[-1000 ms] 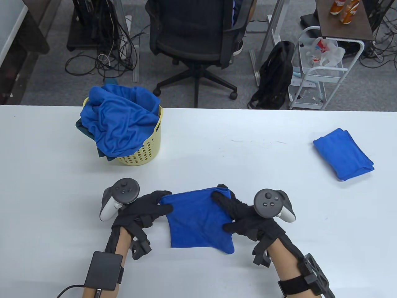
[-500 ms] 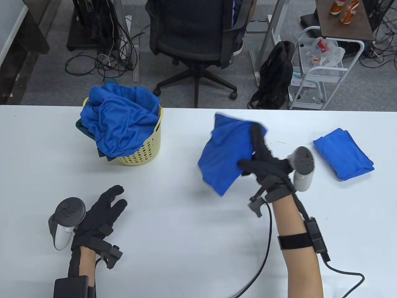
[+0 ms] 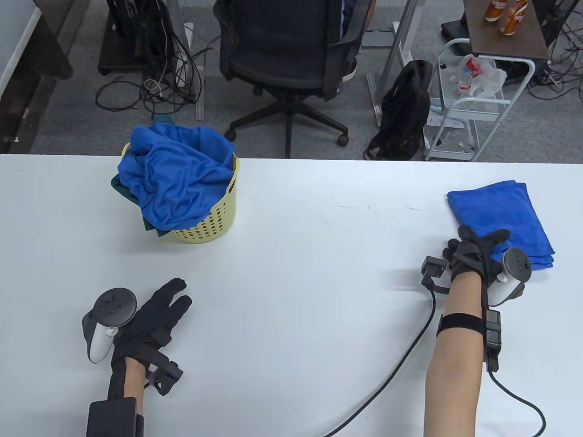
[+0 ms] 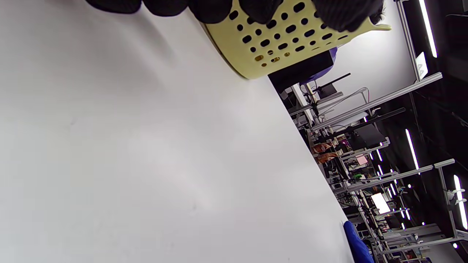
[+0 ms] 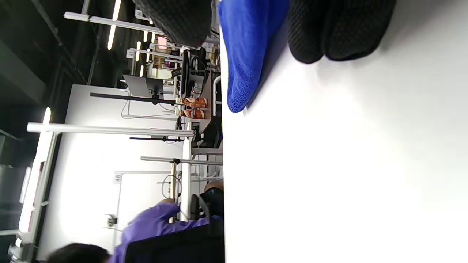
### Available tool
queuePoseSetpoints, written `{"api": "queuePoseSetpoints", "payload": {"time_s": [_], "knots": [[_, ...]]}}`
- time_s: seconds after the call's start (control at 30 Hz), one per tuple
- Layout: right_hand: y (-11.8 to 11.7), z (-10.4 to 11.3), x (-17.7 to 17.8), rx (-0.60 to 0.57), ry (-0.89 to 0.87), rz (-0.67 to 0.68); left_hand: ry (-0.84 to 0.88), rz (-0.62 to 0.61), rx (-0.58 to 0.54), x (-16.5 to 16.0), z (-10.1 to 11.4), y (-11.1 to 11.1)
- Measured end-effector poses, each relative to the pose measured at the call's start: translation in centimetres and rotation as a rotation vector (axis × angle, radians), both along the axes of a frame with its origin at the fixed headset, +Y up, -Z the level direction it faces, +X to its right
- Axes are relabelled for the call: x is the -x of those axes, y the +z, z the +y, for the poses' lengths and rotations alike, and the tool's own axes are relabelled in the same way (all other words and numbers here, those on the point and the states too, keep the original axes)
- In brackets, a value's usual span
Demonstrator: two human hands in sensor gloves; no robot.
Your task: Fold and stack clothes and towels from laundry basket
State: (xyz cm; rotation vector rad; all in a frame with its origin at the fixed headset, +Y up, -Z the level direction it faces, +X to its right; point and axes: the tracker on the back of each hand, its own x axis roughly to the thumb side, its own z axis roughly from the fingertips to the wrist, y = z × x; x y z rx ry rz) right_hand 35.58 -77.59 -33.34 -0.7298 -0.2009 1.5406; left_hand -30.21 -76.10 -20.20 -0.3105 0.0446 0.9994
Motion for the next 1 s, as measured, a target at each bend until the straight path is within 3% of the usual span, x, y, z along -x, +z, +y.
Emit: {"api": "queuePoseSetpoints", "payload": {"time_s": [0.07, 0.2, 0.27, 0.33, 0.47, 0.57, 0.7, 0.87, 1.0], "knots": [[1.0, 1.8, 2.4, -0.033, 0.094, 0.09, -0.012, -0.011, 0.001, -0.1, 0.1, 0.0], [5.1, 6.3, 9.0, -0.186, 0.36, 0.526, -0.018, -0.011, -0.006, -0.2, 0.1, -0.1], [7.7, 7.8, 11.5, -0.249, 0.509, 0.659, -0.05, -0.01, -0.01, -0.4, 0.1, -0.1], [10.0, 8.3, 13.1, -0.295, 0.644, 0.701, -0.093, -0.01, -0.015, -0.5, 0.1, 0.0], [13.0, 6.7, 14.7, -0.25, 0.852, 0.735, -0.165, -0.012, -0.013, -0.8, -0.1, 0.0], [13.3, 4.5, 14.7, -0.235, 0.89, 0.728, -0.217, -0.012, -0.01, -1.0, -0.3, 0.0], [12.8, 3.4, 14.1, -0.211, 0.9, 0.718, -0.321, 0.013, 0.003, -0.7, -0.6, 0.0], [12.9, 2.2, 13.9, -0.153, 0.87, 0.748, -0.536, 0.164, 0.057, 1.3, -0.9, 0.0], [13.6, 1.7, 14.3, -0.129, 0.88, 0.773, -0.504, 0.297, 0.017, 3.9, 1.4, -0.8]]}}
